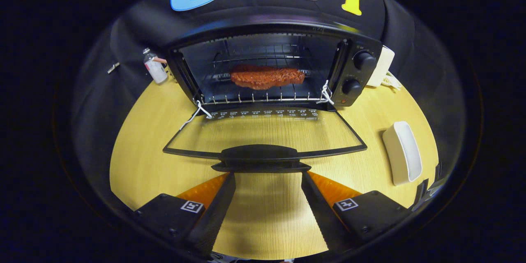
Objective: Open the toaster oven, put the food inside, and close the toaster oven door.
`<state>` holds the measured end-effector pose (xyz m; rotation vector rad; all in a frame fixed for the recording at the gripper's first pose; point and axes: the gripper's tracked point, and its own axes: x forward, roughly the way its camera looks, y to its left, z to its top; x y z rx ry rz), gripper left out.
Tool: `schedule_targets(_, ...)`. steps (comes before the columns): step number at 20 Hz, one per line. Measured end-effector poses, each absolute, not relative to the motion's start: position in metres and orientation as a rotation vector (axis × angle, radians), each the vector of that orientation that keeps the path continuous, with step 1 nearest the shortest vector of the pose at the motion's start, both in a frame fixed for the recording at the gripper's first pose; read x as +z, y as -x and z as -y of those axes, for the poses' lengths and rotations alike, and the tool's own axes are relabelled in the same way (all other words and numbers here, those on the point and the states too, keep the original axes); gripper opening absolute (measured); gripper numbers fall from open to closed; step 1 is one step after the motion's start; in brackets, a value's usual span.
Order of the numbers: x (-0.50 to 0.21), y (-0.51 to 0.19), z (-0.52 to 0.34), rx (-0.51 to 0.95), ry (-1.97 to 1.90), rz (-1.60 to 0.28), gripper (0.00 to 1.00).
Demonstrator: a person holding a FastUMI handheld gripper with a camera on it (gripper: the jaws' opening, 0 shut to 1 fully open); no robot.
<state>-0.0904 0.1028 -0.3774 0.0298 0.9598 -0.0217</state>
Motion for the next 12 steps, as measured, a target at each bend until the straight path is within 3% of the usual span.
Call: schedule_targets(12, -0.271, 0.029, -0.103, 0.026, 0.004, -0.706, 0.99)
